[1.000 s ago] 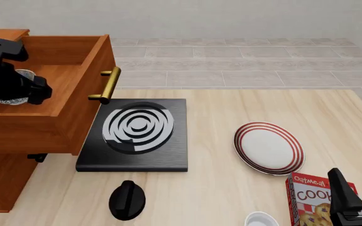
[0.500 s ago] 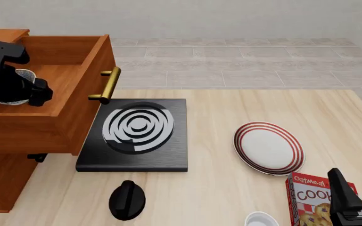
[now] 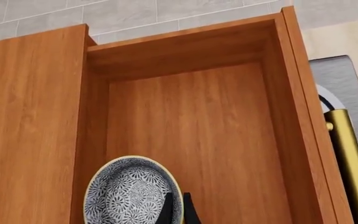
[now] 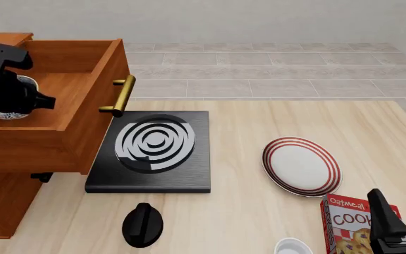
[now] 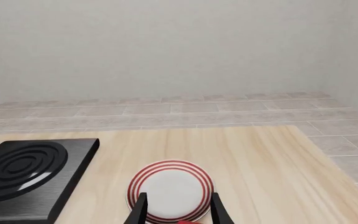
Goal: Pick the akita bowl in the top layer of the wooden cabinet and place it on the plate.
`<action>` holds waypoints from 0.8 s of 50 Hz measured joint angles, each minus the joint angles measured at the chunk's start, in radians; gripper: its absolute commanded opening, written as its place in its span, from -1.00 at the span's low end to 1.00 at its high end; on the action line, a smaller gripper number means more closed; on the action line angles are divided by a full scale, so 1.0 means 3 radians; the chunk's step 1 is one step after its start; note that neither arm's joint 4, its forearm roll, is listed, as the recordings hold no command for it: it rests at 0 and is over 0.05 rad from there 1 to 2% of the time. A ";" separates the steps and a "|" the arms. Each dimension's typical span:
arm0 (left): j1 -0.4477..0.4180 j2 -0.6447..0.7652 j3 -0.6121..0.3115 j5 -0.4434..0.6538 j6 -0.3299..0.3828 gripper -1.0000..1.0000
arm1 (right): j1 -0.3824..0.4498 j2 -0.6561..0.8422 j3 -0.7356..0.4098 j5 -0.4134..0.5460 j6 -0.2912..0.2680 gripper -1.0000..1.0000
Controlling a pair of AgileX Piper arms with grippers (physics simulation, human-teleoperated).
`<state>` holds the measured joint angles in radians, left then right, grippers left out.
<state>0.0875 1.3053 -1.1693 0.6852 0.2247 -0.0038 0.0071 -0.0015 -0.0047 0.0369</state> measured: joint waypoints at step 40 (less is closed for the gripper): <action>-0.0309 0.0045 -0.0345 0.0191 -0.0289 -1.00 | -0.0003 0.0008 0.0000 -0.0014 0.0002 1.00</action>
<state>-0.0052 1.3190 -1.2727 0.7425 0.1379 -0.0047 0.0096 -0.0016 -0.0088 0.0375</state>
